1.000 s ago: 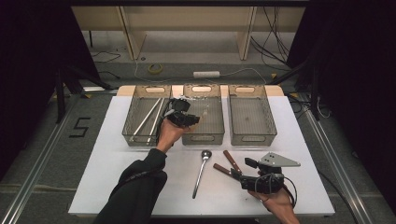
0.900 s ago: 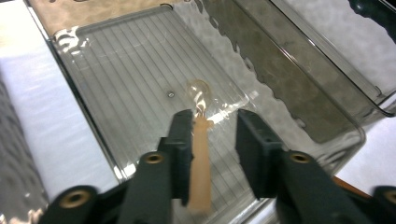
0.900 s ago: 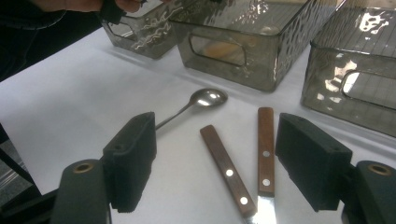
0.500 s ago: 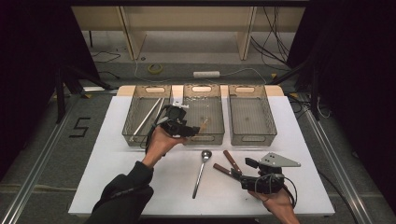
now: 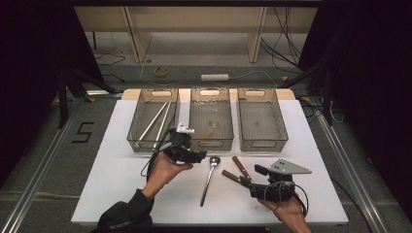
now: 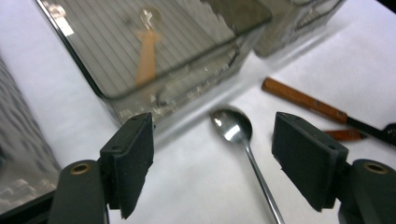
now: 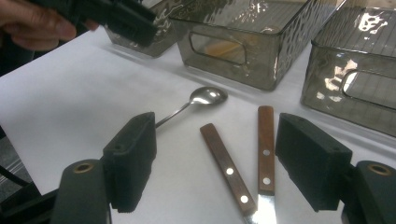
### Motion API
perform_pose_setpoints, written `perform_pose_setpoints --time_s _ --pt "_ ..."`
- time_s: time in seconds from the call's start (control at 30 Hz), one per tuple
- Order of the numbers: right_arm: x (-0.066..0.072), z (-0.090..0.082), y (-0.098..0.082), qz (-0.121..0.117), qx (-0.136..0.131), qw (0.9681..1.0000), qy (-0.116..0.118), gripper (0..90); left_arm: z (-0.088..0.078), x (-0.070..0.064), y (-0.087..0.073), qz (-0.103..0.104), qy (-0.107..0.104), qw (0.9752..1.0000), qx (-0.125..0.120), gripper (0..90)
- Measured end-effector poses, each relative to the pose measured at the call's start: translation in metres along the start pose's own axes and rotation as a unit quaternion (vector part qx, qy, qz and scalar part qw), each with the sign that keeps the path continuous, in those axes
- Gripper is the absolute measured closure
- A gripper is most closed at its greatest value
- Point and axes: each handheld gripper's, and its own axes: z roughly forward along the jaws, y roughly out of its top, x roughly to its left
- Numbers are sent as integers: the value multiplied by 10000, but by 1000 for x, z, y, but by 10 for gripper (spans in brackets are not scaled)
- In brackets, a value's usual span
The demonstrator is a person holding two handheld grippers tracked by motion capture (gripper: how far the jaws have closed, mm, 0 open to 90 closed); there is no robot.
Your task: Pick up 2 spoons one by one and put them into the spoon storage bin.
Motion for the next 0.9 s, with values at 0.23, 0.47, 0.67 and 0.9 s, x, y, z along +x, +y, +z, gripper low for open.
perform_pose_setpoints --time_s 0.23,0.47,0.67,0.9 --pt "0 1 -1 11 23 10000 -9 303 8 -14 -15 70 -15 9999 158 272" --pt "1 0 0 1 2 10000 -5 304 12 -25 -30 169 -69 9992 344 280" --pt "1 0 0 13 4 10000 -7 303 15 -32 -38 227 -152 9985 480 308" --pt "1 1 0 6 30 10000 -13 304 21 -41 -49 207 -281 9975 621 376"
